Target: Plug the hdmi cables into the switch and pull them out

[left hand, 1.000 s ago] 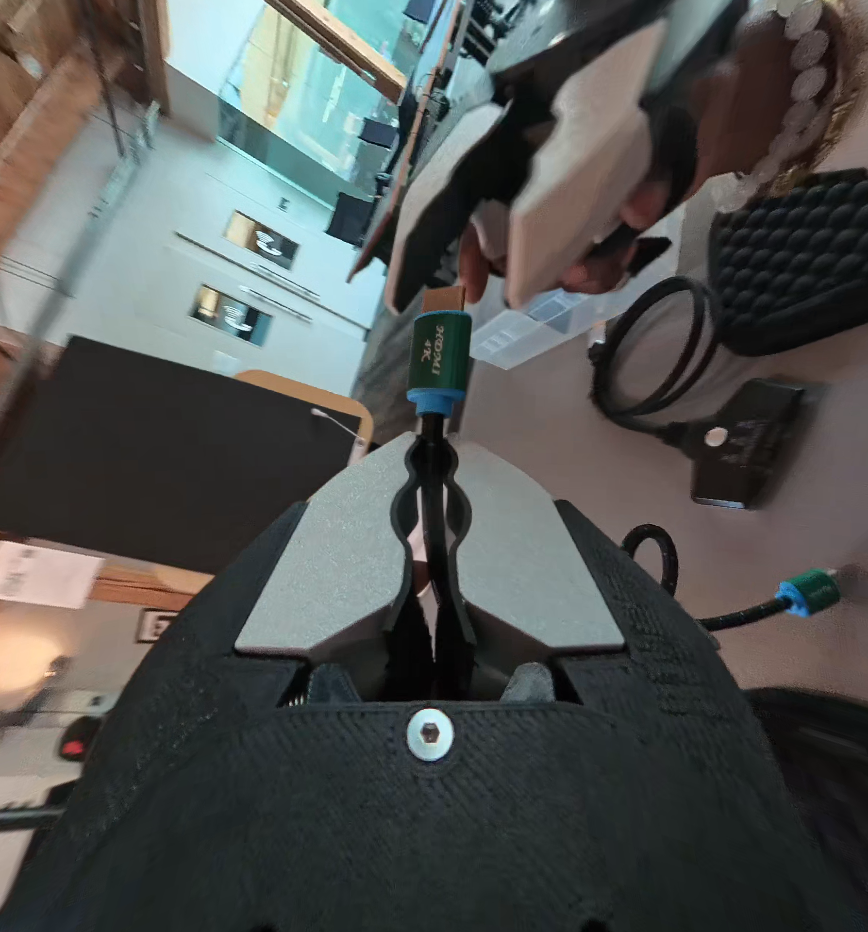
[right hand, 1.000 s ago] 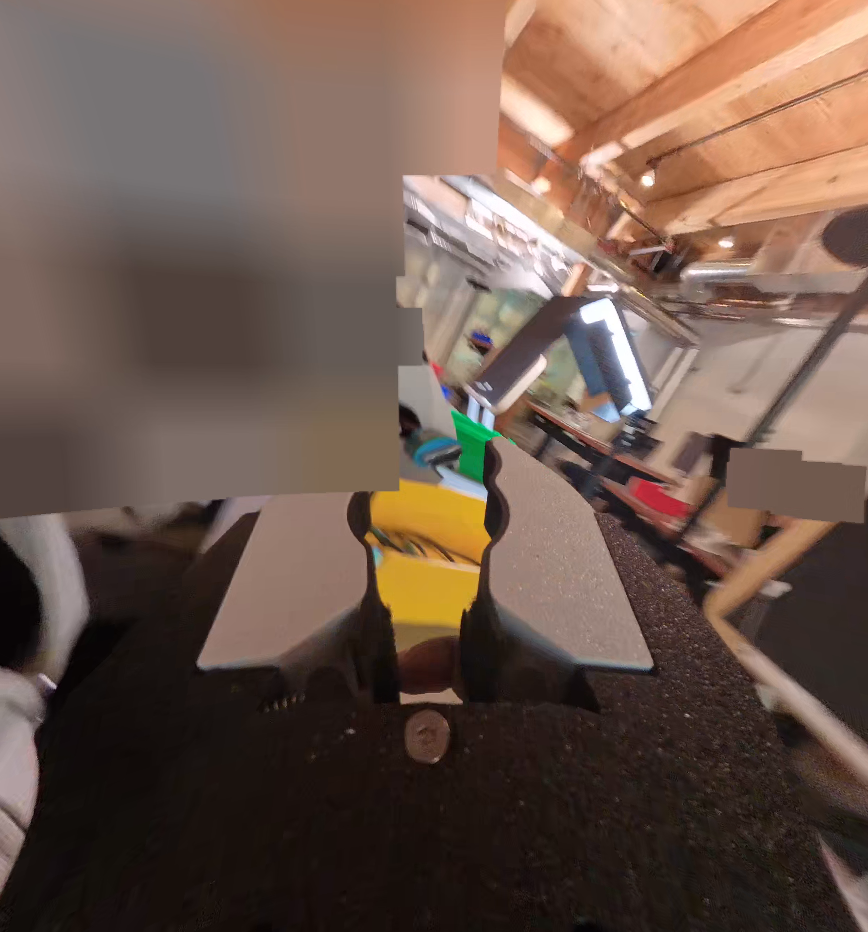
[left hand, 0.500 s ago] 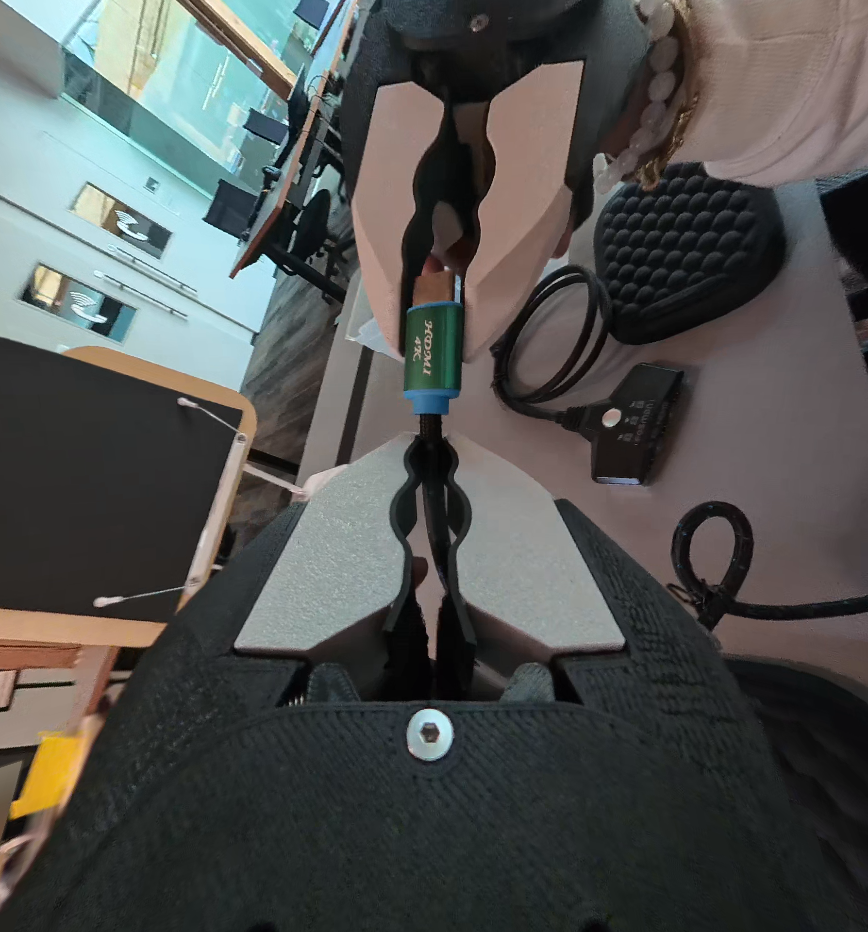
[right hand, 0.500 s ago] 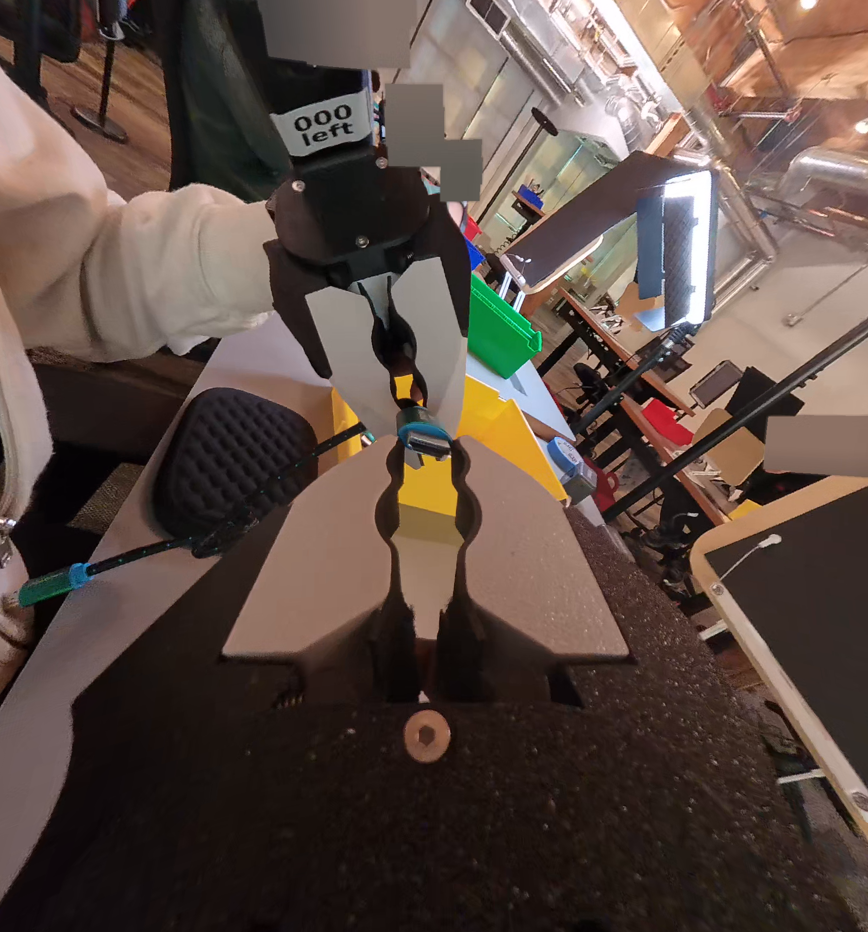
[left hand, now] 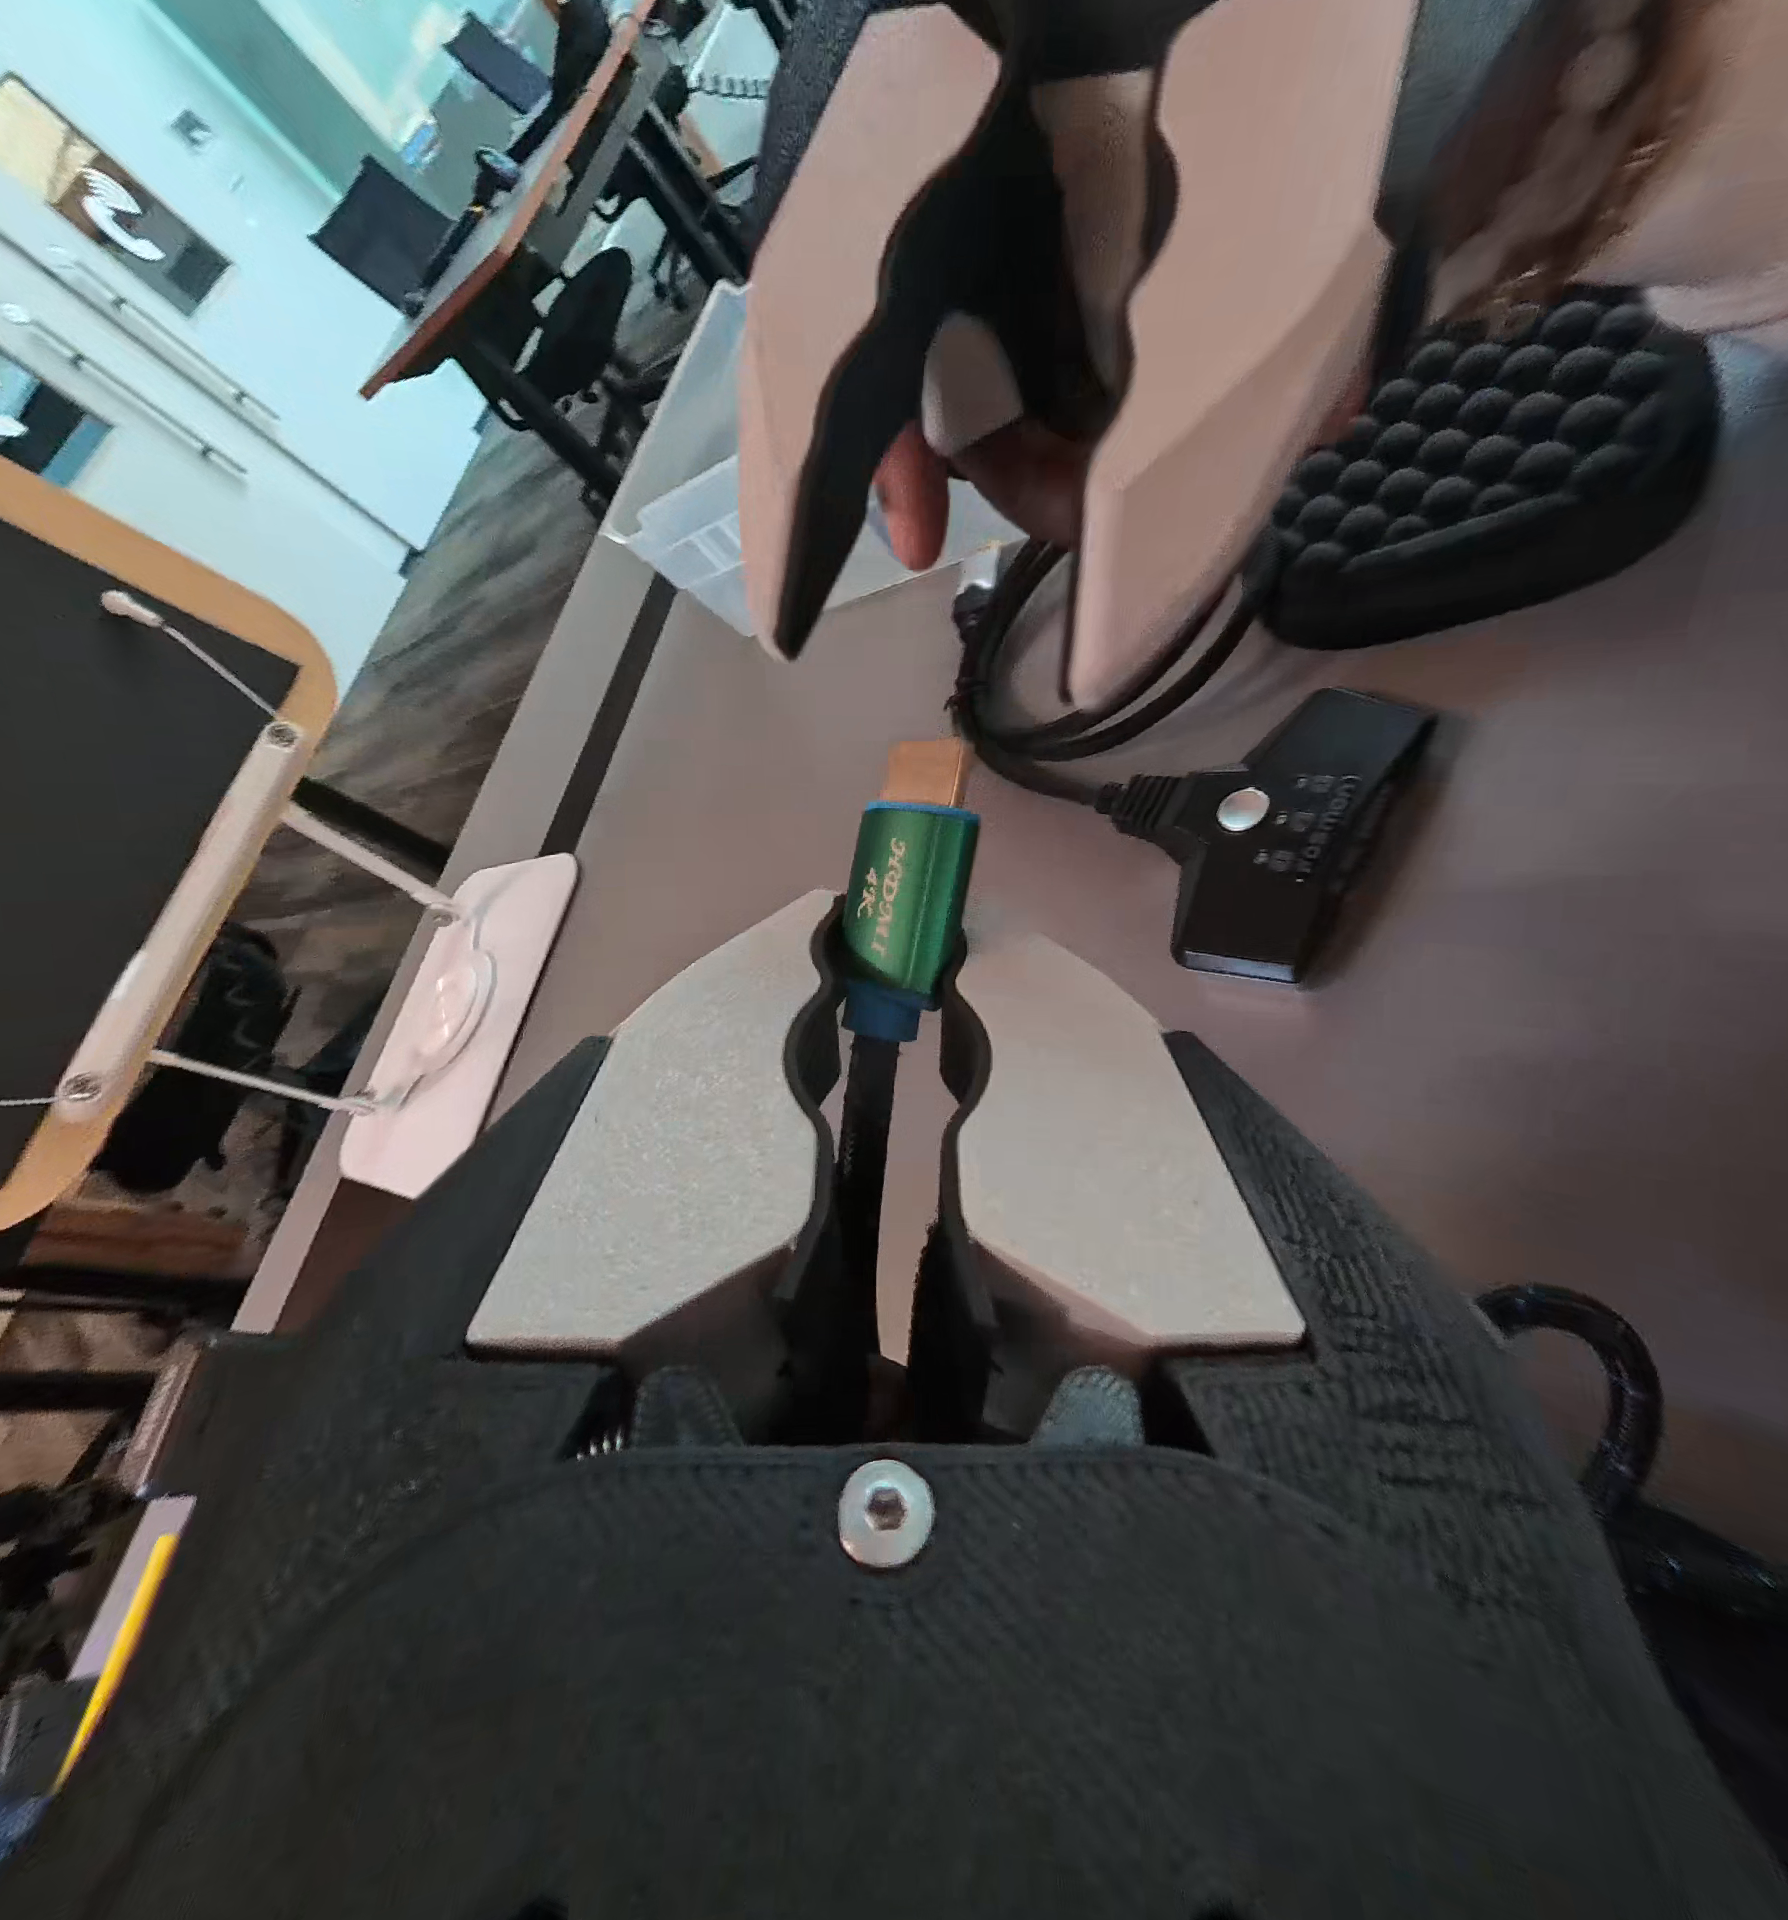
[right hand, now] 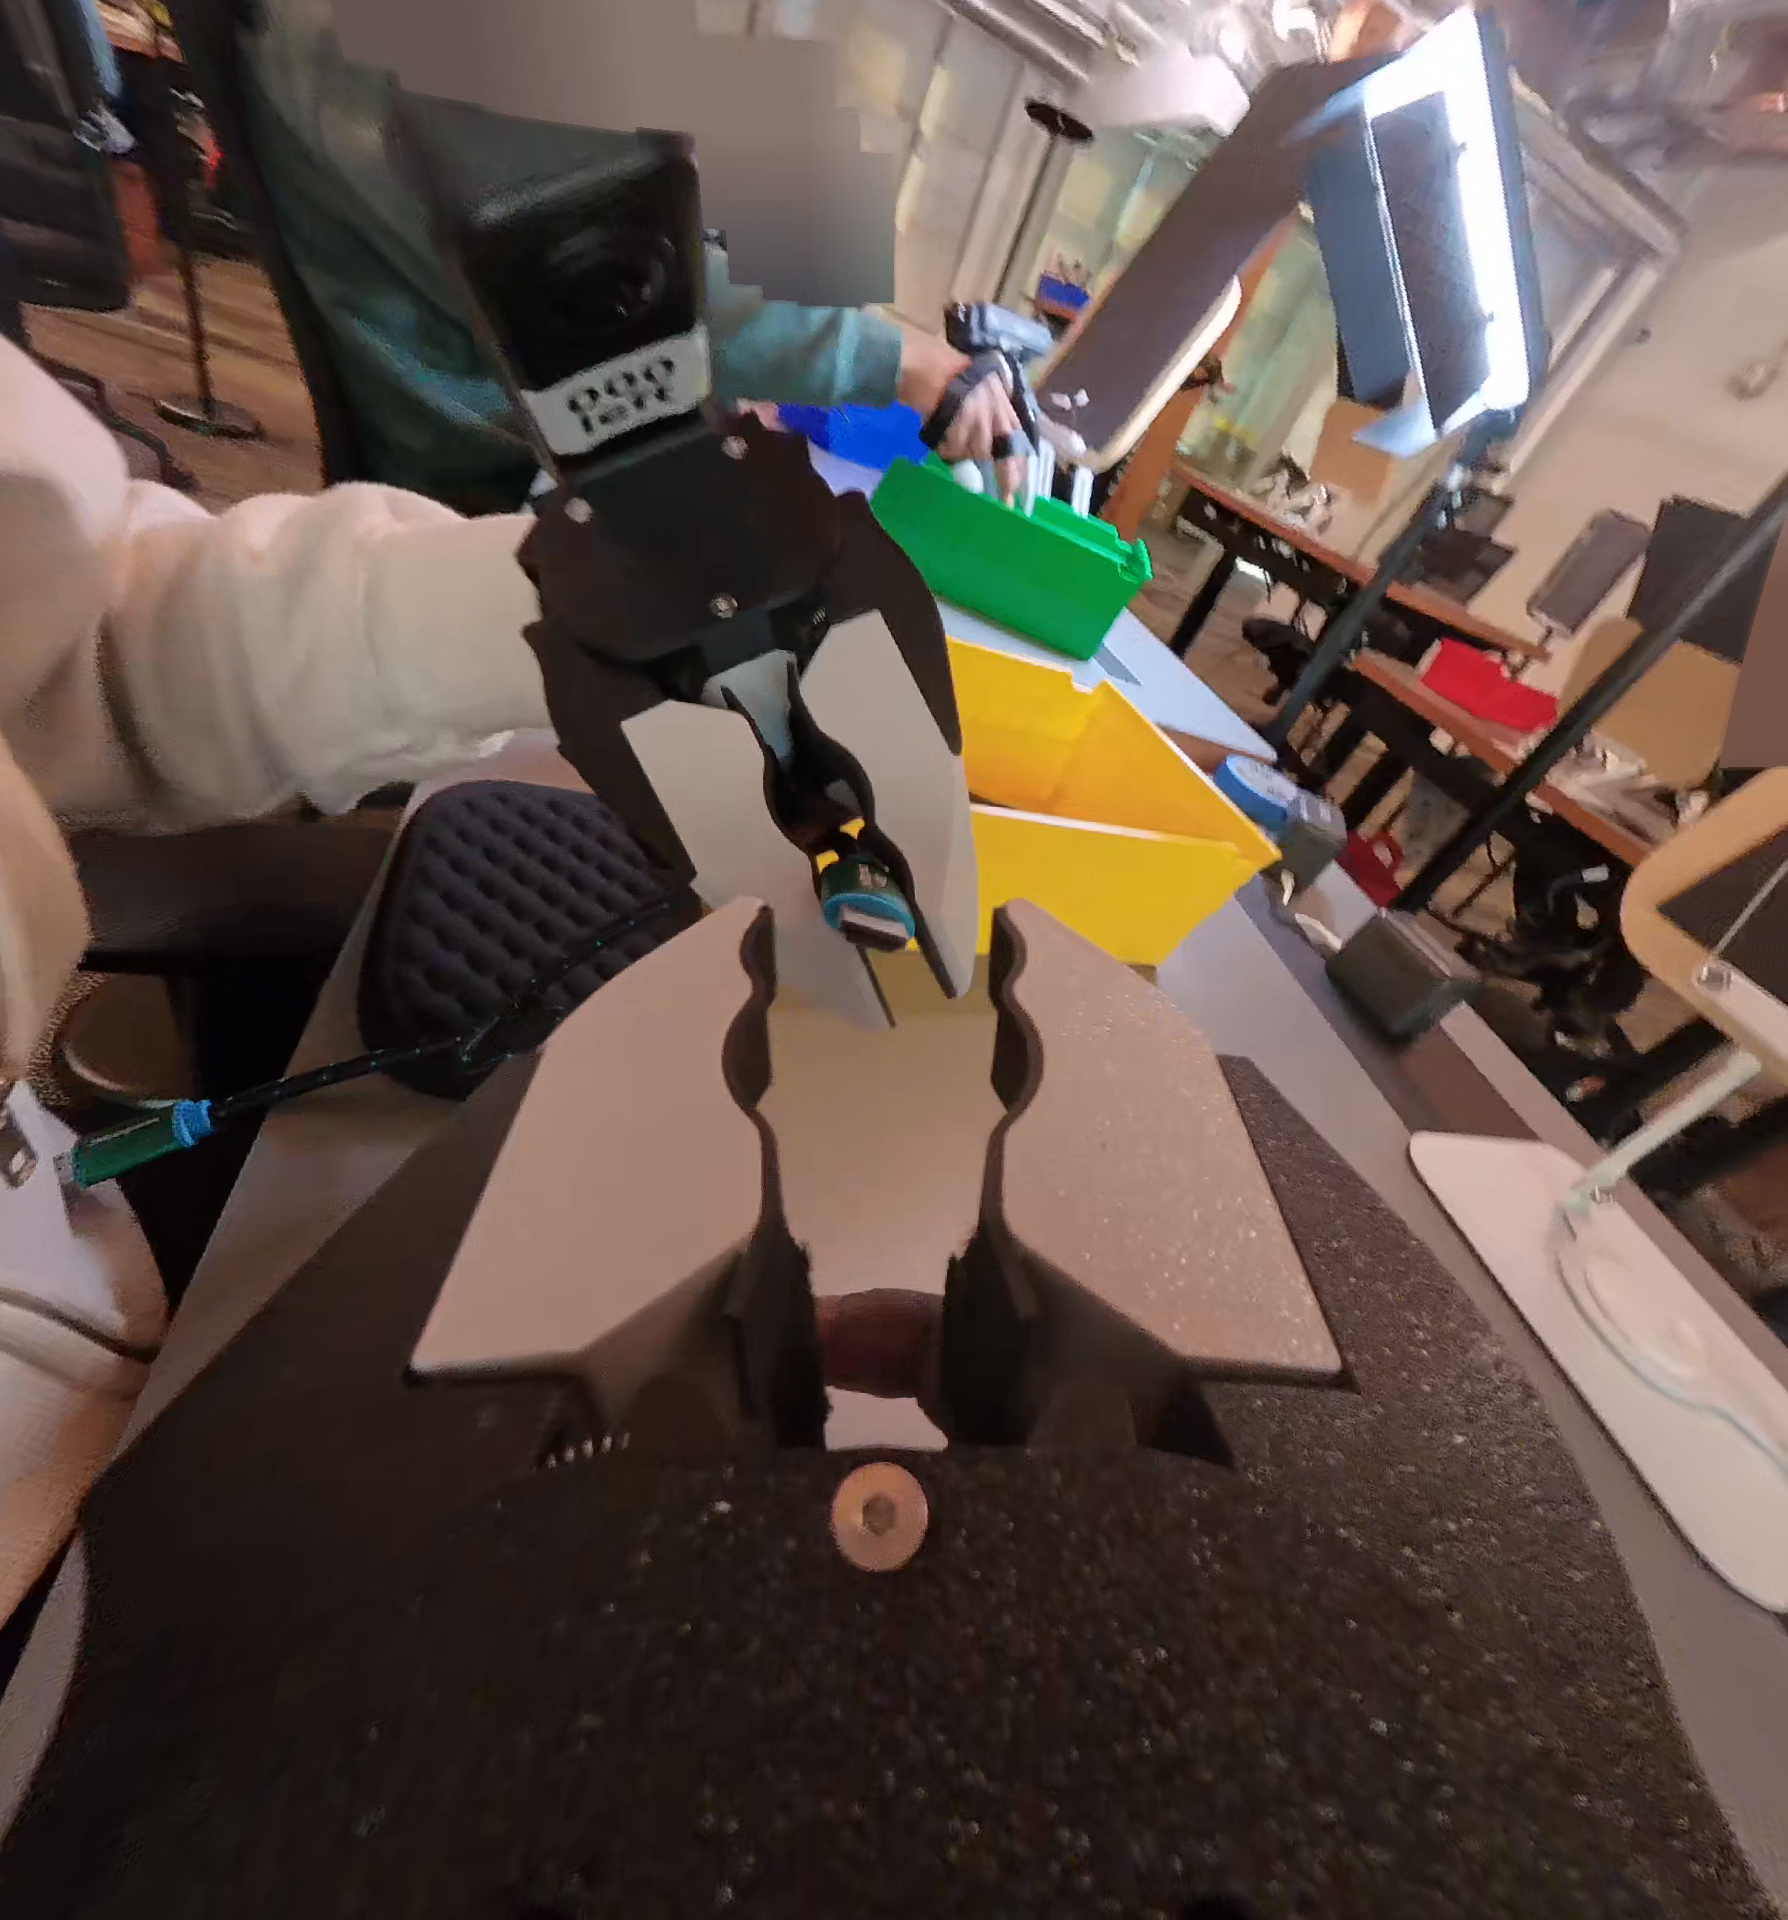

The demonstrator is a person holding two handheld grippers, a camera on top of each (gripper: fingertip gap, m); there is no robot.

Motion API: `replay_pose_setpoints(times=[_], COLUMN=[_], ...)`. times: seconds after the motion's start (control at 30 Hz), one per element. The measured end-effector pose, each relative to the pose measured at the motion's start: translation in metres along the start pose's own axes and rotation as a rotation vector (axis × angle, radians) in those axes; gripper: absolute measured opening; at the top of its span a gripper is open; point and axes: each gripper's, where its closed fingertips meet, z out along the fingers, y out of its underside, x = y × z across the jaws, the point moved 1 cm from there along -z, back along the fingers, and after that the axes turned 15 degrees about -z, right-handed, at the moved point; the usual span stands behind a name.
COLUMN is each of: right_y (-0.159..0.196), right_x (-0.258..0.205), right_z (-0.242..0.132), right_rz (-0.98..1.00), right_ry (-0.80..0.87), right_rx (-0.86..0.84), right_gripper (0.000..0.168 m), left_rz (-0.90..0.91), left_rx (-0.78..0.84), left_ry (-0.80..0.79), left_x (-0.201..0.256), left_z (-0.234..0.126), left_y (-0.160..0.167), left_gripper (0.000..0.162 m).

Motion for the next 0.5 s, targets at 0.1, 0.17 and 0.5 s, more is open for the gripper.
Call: replay_pose_setpoints(times=[0.1,0.17,0.5], right_y=[0.007,0.006,0.001], right_x=[-0.005,-0.004,-0.02], right_z=[0.009,0.014,0.017], right_rz=[0.037,0.091,-0.021], right_ry=[-0.002,0.004,-0.098], right_rx=[-0.052,-0.035,0.004], right_gripper=[0.04,0.032,0.013], left_rz=[0.02,0.034,-0.05], left_rx=[0.002,-0.003,-0.043], left_ry=[-0.029,-0.04,0.153], left_x=[0.0,0.001,0.017], left_z=[0.001,0.002,-0.008], left_y=[-0.003,-0.005,0.0], left_gripper=[0.014,0.014,0.02])
